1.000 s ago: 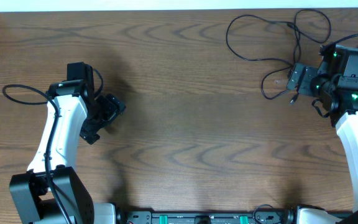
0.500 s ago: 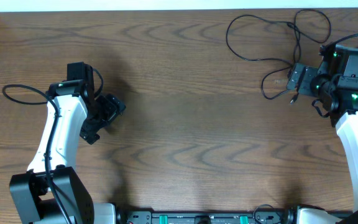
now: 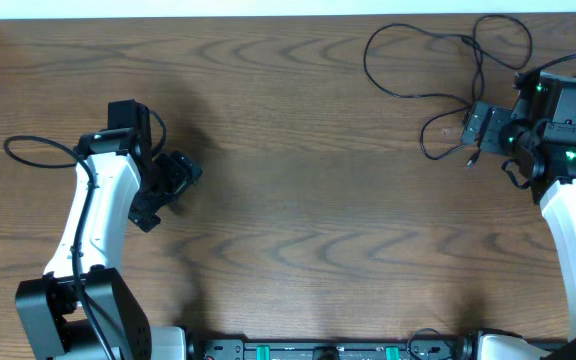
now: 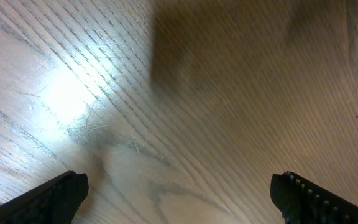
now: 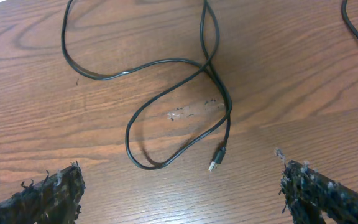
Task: Untangle cables
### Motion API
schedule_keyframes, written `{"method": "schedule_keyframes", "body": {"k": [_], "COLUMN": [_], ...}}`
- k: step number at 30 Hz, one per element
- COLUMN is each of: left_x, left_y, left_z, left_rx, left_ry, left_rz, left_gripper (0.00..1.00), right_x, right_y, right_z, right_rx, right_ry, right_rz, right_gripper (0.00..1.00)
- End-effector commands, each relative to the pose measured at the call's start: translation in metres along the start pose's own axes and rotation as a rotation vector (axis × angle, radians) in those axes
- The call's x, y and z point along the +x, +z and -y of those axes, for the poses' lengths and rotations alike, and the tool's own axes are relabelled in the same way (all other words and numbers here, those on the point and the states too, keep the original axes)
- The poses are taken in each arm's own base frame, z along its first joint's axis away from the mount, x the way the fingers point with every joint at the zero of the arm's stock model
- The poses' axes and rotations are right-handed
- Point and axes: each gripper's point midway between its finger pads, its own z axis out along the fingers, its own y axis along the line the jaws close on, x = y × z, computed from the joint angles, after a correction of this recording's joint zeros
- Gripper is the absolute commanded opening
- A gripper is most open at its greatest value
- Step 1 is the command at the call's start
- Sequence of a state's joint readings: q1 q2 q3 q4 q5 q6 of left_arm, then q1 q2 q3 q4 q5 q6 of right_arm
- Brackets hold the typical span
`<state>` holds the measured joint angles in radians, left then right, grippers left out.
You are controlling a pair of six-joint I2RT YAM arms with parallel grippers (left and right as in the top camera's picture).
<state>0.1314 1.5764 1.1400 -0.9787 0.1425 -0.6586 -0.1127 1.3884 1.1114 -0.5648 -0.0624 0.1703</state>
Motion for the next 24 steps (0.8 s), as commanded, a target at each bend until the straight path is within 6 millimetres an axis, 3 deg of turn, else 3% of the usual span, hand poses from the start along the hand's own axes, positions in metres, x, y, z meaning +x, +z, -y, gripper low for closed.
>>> {"method": "schedule_keyframes", "body": {"k": [1, 11, 20, 24], "left_x": [-0.002, -0.008, -0.007, -0.003], "left_y": [0.001, 0.005, 0.02, 0.016], "left_z": [-0.004, 0.003, 0.006, 0.003], "left_rx": [-0.022, 0.032, 0.292, 0.405], "left_ry": [-0.009, 0.001, 0.035, 0.073], "left_rz": [0.012, 0.065, 0.326, 0.46], "left_gripper": [0.99, 0.99, 0.99, 0.99], "right_x": [-0.001, -0.001, -0.001, -0.001], "right_y": [-0.001, -0.001, -0.001, -0.001], "right_z": [0.0, 0.0, 0.0, 0.0], "right_rx": [0.003, 0.003, 0.003, 0.003], "right_ry": [-0.016, -0.016, -0.016, -0.015], "right_rz": [0.002, 0.002, 0.002, 0.002], "right_gripper": [0.99, 0.99, 0.99, 0.99]}}
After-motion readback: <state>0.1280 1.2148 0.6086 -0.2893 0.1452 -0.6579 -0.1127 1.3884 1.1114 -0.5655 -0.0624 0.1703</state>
